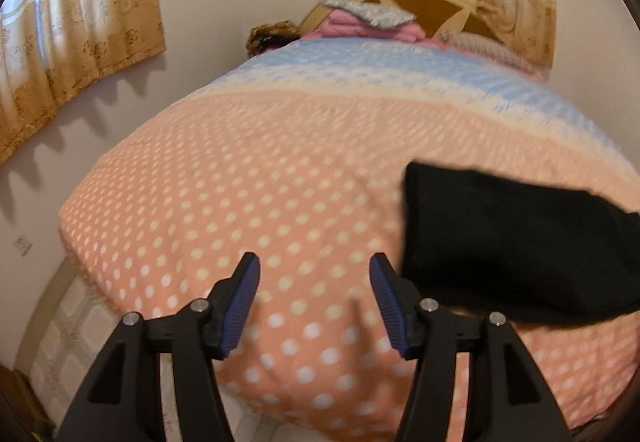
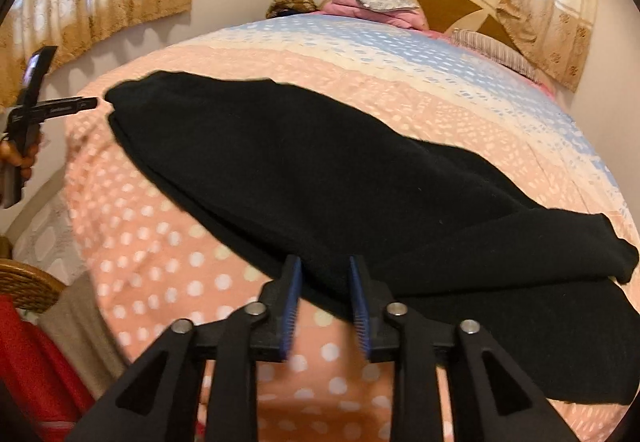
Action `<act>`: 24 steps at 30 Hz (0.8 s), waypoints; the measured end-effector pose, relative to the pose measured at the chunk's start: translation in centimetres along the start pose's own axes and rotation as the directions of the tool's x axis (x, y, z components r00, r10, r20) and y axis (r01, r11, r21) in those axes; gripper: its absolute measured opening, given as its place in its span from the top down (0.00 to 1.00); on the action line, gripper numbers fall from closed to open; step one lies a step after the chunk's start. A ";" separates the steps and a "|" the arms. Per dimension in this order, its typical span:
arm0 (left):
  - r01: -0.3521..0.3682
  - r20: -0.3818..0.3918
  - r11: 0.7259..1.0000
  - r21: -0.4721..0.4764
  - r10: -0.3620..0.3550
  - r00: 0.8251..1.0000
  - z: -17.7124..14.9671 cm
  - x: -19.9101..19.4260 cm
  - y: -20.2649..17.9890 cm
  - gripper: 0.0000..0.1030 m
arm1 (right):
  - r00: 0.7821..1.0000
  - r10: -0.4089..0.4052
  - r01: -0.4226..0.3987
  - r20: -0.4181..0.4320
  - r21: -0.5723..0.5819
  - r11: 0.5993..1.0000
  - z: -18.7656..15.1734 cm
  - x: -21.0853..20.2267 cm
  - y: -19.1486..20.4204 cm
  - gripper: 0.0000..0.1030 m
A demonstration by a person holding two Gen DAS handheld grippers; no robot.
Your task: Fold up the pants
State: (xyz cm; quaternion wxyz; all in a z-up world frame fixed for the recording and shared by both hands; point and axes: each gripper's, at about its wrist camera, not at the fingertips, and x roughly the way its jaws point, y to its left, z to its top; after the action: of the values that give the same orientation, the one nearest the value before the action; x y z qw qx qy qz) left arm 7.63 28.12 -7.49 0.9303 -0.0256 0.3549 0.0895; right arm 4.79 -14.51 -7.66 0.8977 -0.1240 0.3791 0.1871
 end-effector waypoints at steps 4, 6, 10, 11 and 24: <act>0.010 0.040 1.000 0.029 -0.011 0.999 1.8 0.0 -1.9 0.42 | 0.995 0.053 -0.055 0.079 0.032 0.998 2.1 -1.8 0.3 0.72; 0.052 0.075 0.999 0.004 -0.053 0.996 3.1 -0.2 -2.7 0.42 | 0.990 0.067 -0.073 0.122 0.043 0.996 4.0 -1.7 0.9 0.72; 0.098 0.096 0.995 0.028 -0.100 0.990 4.8 0.7 -5.6 0.42 | 0.984 0.095 -0.108 0.152 0.078 0.991 6.8 1.3 2.3 0.72; 0.090 0.092 0.995 0.048 -0.094 0.991 4.7 1.2 -6.5 0.42 | 0.985 0.100 -0.113 0.138 0.089 0.990 7.2 2.8 2.9 0.72; -0.003 -0.023 0.996 0.092 0.005 1.000 -1.3 2.5 -5.8 0.28 | 0.951 0.307 -0.305 -0.039 0.052 0.951 4.7 6.1 5.8 0.47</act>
State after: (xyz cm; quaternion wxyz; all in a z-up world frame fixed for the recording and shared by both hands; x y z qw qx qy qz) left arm 9.69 22.70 -10.25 0.9261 0.0167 0.3695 0.0746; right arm 9.16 -6.12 -9.33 0.8513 -0.0476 0.4188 0.3124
